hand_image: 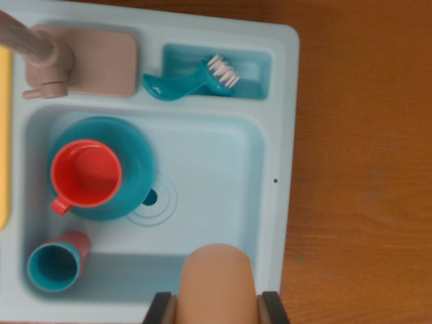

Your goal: Pick detergent from the sink

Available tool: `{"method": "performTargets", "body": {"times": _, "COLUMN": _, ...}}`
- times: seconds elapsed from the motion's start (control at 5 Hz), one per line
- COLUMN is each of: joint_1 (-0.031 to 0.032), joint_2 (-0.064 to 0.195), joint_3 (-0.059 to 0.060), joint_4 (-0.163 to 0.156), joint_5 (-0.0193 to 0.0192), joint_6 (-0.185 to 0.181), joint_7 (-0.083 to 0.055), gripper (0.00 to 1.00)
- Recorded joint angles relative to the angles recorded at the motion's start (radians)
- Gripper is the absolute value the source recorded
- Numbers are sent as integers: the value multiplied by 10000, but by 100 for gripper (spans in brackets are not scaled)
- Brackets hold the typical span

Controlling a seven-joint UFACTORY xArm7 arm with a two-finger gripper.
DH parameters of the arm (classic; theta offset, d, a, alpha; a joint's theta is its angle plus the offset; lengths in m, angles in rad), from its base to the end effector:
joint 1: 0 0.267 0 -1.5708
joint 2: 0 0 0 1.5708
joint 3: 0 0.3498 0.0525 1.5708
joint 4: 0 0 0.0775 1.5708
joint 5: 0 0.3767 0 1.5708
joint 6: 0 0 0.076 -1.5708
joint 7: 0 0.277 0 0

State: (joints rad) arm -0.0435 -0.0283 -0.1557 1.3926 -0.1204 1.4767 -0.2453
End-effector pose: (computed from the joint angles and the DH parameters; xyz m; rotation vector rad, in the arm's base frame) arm 0.4713 -0.1284 0.3593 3.0378 0.0927 -0.1218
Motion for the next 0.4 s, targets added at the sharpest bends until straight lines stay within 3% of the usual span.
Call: {"method": "performTargets", "body": {"times": 0.4, "joint_1": 15, "joint_2": -135, "joint_3": 13, "joint_4": 683, "joint_5": 11, "joint_6": 815, "joint_7": -67, "gripper": 100}}
